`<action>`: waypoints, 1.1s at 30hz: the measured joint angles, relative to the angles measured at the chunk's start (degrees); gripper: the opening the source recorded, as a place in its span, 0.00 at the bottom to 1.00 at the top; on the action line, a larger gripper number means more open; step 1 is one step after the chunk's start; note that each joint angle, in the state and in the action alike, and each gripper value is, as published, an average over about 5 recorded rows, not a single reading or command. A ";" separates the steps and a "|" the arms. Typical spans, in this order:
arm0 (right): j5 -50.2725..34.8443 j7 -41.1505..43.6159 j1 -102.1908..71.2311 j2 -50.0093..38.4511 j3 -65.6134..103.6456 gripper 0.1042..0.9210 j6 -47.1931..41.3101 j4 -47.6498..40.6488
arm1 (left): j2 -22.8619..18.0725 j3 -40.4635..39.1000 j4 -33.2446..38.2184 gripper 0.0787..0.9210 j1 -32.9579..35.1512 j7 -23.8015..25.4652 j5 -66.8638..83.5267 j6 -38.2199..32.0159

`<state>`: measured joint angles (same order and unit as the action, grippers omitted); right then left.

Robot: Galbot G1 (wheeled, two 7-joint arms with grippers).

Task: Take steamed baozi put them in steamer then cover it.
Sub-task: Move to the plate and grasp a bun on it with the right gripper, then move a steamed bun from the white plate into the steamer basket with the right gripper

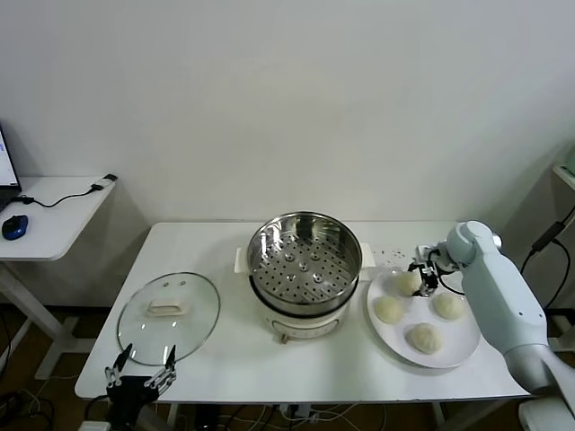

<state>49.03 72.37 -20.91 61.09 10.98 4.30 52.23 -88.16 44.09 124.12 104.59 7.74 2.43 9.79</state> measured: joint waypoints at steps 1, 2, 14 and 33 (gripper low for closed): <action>-0.25 0.10 0.13 -0.12 -0.07 0.64 -0.10 0.11 | 0.00 -0.06 -0.02 0.88 -0.01 0.00 0.00 -0.01; -0.56 0.24 0.27 -0.28 -0.16 0.64 -0.23 0.27 | 0.00 -0.12 -0.05 0.88 -0.03 -0.01 -0.01 -0.02; -12.89 4.54 8.18 -5.02 -7.83 0.64 -6.22 5.83 | 0.54 -1.00 -0.14 0.88 -1.07 -0.28 0.08 -0.05; -36.31 9.89 36.92 6.04 -36.52 0.65 4.49 -4.45 | 1.52 -1.36 0.96 0.88 -1.02 -1.13 -0.17 -0.13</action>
<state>12.72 82.26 16.02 67.12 -25.54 8.79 47.78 -86.64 42.72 125.08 103.58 6.61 2.26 9.66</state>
